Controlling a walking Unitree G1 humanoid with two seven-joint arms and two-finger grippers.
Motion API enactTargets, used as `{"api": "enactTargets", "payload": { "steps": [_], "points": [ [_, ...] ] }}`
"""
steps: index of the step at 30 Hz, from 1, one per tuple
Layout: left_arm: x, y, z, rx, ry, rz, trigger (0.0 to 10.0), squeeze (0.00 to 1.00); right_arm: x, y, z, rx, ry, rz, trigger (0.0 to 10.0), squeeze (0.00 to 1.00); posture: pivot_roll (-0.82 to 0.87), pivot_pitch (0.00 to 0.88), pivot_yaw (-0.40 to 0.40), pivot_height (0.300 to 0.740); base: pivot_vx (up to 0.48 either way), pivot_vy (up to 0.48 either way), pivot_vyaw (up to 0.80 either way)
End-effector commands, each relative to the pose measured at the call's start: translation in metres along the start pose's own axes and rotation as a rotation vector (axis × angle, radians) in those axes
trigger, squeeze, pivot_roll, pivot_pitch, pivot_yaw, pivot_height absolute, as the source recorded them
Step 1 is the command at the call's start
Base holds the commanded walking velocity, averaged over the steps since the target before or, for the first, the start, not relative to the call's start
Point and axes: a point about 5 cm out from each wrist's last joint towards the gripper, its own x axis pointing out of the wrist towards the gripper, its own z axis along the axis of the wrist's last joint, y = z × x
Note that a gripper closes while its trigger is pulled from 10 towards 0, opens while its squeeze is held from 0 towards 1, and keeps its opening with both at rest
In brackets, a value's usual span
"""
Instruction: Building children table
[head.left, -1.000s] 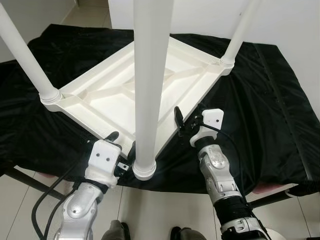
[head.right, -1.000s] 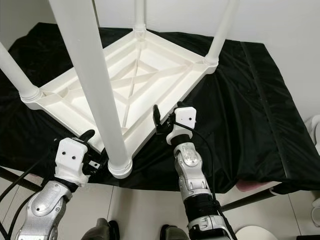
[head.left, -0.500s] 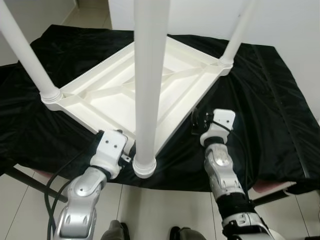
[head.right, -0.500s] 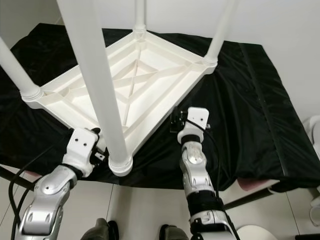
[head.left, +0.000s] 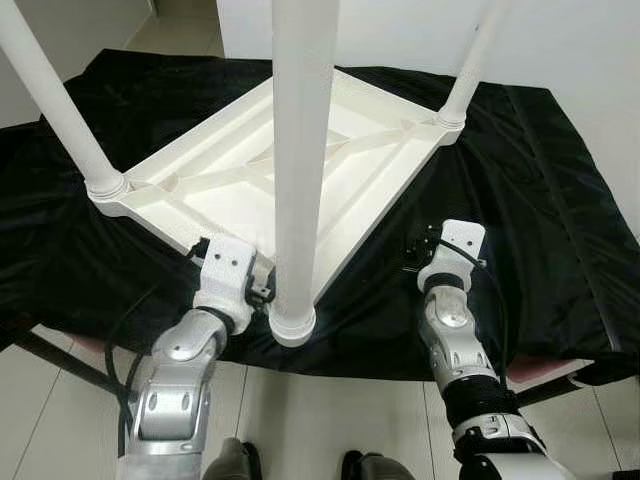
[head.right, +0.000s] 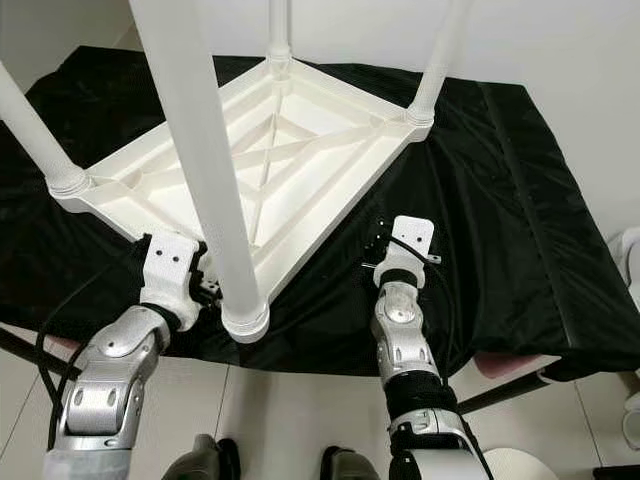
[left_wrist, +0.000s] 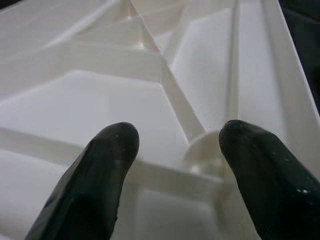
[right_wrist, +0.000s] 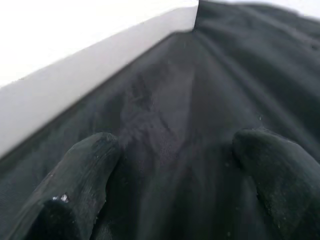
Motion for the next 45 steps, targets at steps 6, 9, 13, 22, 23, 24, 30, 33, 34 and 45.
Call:
{"api": "enactTargets", "payload": {
  "steps": [6,9,13,22,23,24,30,33,34,45],
  "points": [
    [-0.008,-0.029,0.012,0.002,-0.073,-0.186,10.0,0.0,0.013,0.008,-0.003,0.006,0.041,0.133,10.0,0.0,-0.08,0.192,0.01,0.74,0.0,0.0,0.0],
    [-0.013,-0.045,0.016,-0.002,-0.1,-0.277,10.0,0.0,0.02,0.011,-0.001,-0.016,0.049,0.174,10.0,0.0,-0.07,0.19,-0.005,0.74,0.0,0.0,0.0],
    [-0.016,-0.053,0.018,-0.007,-0.119,-0.323,10.0,0.0,0.025,0.011,0.001,-0.039,0.05,0.189,10.0,0.0,-0.07,0.192,-0.011,0.74,0.0,0.0,0.0],
    [-0.025,-0.07,0.028,-0.022,-0.156,-0.44,10.0,0.0,0.032,0.026,0.009,-0.059,0.029,0.349,10.0,0.0,-0.06,0.189,-0.037,0.74,0.0,0.0,0.0],
    [-0.025,-0.07,0.028,-0.022,-0.156,-0.44,10.0,0.0,0.032,0.026,0.009,-0.059,0.029,0.349,10.0,0.0,-0.06,0.189,-0.037,0.74,0.0,0.0,0.0],
    [-0.025,-0.071,0.029,-0.023,-0.156,-0.451,10.0,0.0,0.032,0.029,0.011,-0.049,0.023,0.379,10.0,0.0,-0.06,0.186,-0.037,0.74,0.0,0.0,0.0],
    [-0.025,-0.071,0.029,-0.023,-0.156,-0.451,10.0,0.0,0.032,0.029,0.011,-0.049,0.023,0.379,10.0,0.0,-0.06,0.186,-0.037,0.74,0.0,0.0,0.0],
    [-0.025,-0.071,0.029,-0.023,-0.156,-0.451,10.0,0.0,0.032,0.029,0.011,-0.049,0.023,0.379,10.0,0.0,-0.06,0.186,-0.037,0.74,0.0,0.0,0.0],
    [-0.026,-0.073,0.03,-0.023,-0.16,-0.468,10.0,0.0,0.032,0.032,0.013,-0.038,0.013,0.408,10.0,0.0,-0.06,0.186,-0.037,0.74,0.0,0.0,0.0],
    [-0.027,-0.077,0.037,-0.018,-0.171,-0.521,10.0,0.0,0.035,0.049,0.025,-0.004,-0.05,0.504,10.0,0.0,-0.06,0.168,0.01,0.74,0.0,0.0,0.0]
  ]
}}
